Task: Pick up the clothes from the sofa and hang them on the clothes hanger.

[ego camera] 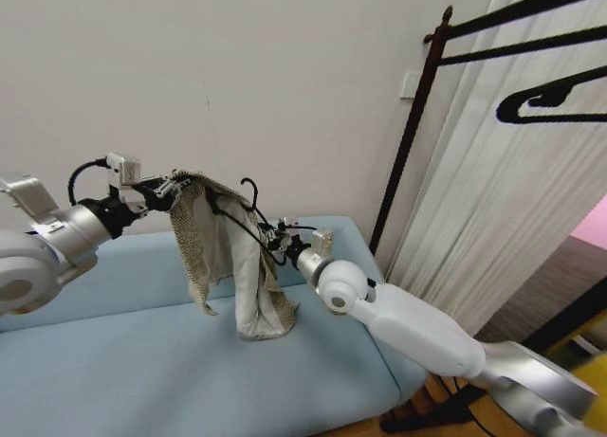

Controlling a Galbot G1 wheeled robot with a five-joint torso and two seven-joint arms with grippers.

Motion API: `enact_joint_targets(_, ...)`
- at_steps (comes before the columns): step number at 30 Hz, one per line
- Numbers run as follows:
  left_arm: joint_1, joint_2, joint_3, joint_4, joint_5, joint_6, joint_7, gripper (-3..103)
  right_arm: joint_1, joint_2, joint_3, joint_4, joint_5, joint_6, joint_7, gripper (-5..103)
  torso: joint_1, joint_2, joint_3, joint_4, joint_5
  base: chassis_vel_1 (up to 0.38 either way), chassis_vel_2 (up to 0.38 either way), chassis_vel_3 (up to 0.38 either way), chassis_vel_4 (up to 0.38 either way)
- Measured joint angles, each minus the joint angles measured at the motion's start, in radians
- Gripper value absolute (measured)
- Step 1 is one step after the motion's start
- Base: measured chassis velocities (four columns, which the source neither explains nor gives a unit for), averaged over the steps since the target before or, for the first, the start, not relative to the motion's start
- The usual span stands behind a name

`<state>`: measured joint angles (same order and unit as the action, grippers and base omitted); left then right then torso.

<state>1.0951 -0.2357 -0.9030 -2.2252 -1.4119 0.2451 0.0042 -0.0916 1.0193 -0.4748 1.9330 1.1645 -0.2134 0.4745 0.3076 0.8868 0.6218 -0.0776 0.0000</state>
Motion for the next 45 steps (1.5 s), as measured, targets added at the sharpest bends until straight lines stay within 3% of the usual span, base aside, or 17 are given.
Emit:
enact_joint_targets(3,0.005,-0.01,0.001,-0.011,0.006,0.0,0.002,2,0.037,-0.007,0.0,0.001,0.01,0.0,-0.001,2,0.0,0.0,0.0,0.0001,0.0001,0.0,0.0,0.0,0.0)
enact_joint_targets(5,0.03,-0.048,0.02,-0.032,0.05,0.001,0.02,2,0.134,-0.079,0.0,0.025,0.031,-0.014,-0.049,2,0.0,0.0,0.0,-0.0006,0.0001,0.0,0.0,0.0,0.0)
enact_joint_targets(7,0.038,-0.061,0.025,-0.039,0.062,0.003,0.023,6,0.15,-0.096,0.0,0.031,0.038,-0.019,-0.06,2,0.0,0.0,0.0,-0.0005,0.0001,0.0,0.0,0.0,0.0)
enact_joint_targets(9,0.05,-0.079,0.033,-0.05,0.077,0.005,0.025,17,0.169,-0.12,0.0,0.044,0.054,-0.024,-0.071,2,0.0,0.0,0.0,-0.0005,0.0001,0.0,0.0,0.0,0.0)
enact_joint_targets(13,0.061,-0.097,0.046,-0.058,0.107,0.009,0.03,28,0.183,-0.146,0.0,0.06,0.069,-0.027,-0.092,2,0.0,0.0,0.0,-0.0003,0.0002,0.0,0.0,0.0,0.0)
enact_joint_targets(15,0.067,-0.108,0.052,-0.059,0.128,0.012,0.034,39,0.189,-0.159,0.0,0.06,0.067,-0.027,-0.117,2,0.0,0.0,0.0,-0.0004,0.0001,0.0,0.0,0.0,0.0)
enact_joint_targets(18,0.074,-0.119,0.054,-0.063,0.139,0.016,0.034,44,0.192,-0.17,0.0,0.051,0.059,-0.027,-0.146,2,0.0,0.0,0.0,-0.0003,0.0001,0.0,0.0,0.0,0.0)
enact_joint_targets(21,0.091,-0.133,0.048,-0.065,0.147,0.02,0.029,60,0.192,-0.185,0.0,0.034,0.034,-0.026,-0.185,2,0.0,0.0,0.0,-0.0003,0.0001,0.0,0.0,0.0,0.0)
enact_joint_targets(23,0.093,-0.135,0.046,-0.062,0.148,0.02,0.029,60,0.192,-0.19,0.0,0.027,0.017,-0.024,-0.2,2,0.0,0.0,0.0,-0.0003,0.0001,0.0,0.0,0.0,0.0)
enact_joint_targets(26,0.088,-0.132,0.04,-0.042,0.149,0.02,0.025,76,0.189,-0.203,-0.002,0.003,-0.036,-0.019,-0.238,2,0.0,0.0,0.0,-0.0002,-0.0001,0.0,0.0,0.0,0.0)
enact_joint_targets(32,0.06,-0.07,0.035,0.039,0.144,0.009,0.029,97,0.168,-0.237,-0.007,-0.031,-0.134,-0.003,-0.348,2,0.0,0.0,0.0,-0.0004,0.0,0.0,0.0,0.0,0.0)
enact_joint_targets(36,0.046,-0.005,0.04,0.107,0.141,0.001,0.06,100,0.159,-0.251,-0.007,-0.059,-0.189,0.015,-0.431,2,0.0,0.0,0.0,-0.0004,0.0,0.0,0.0,0.0,0.0)
enact_joint_targets(38,0.039,0.049,0.042,0.153,0.139,-0.006,0.104,100,0.152,-0.255,-0.008,-0.073,-0.213,0.025,-0.474,2,0.0,0.0,0.0,-0.0003,-0.0001,0.0,0.0,0.0,0.0)
enact_joint_targets(45,0.031,0.159,0.044,0.22,0.098,-0.015,0.151,100,0.128,-0.233,-0.029,-0.093,-0.308,0.051,-0.532,2,0.0,0.0,0.0,-0.0002,0.0,0.0,0.0,0.0,0.0)
